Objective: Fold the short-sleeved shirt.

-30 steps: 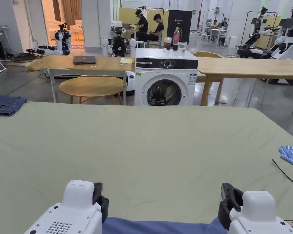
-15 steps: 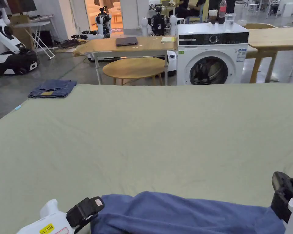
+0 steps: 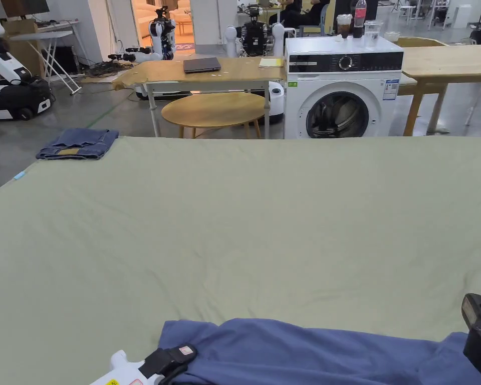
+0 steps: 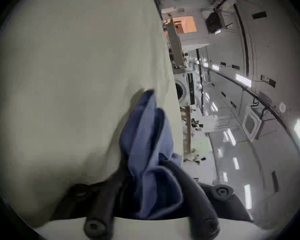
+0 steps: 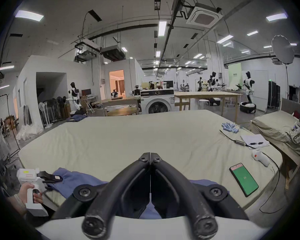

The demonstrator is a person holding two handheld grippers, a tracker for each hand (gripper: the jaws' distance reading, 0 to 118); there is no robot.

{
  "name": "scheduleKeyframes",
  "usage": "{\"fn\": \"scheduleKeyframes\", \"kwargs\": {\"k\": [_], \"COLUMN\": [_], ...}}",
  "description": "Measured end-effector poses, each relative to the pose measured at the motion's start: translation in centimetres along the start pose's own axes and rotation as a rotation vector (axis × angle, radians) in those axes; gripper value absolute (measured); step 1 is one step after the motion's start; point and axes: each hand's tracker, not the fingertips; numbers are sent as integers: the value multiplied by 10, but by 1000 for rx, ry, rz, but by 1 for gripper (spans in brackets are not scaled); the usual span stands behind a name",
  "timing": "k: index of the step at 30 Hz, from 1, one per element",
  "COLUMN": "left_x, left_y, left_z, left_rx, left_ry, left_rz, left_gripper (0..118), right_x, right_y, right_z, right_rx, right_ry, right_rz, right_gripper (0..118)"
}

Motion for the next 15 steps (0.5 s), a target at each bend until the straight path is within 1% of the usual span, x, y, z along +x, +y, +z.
{"fn": "scheduleKeyframes", "kwargs": {"k": [3,8,10,12,13,15], "left_x": [17,33,45,68,84,115], "left_y": [4,15,17,9,0,-24], "left_z": [19,41,47,51,50,45], "left_rx": [84,139,175,191,182,181], "left_ry": [76,115,167,219,219,238], "left_rz": [-177,-304,-411,-583,-678,-911], "left_gripper": [3,2,2,2,3,3], "right_x": [5,8,8,8,9,8], "right_y": [-1,-7,-9,-10,-10,-11], "right_z": [3,1,1,1,2,1], "right_rx": [-1,-13,-18,-22,-24,-25], "right_ry": [-6,-4,-4,4,7,9], "right_rz": [-1,-22,-21,-23,-21,-10], "right_gripper": [0,0,0,0,0,0]}}
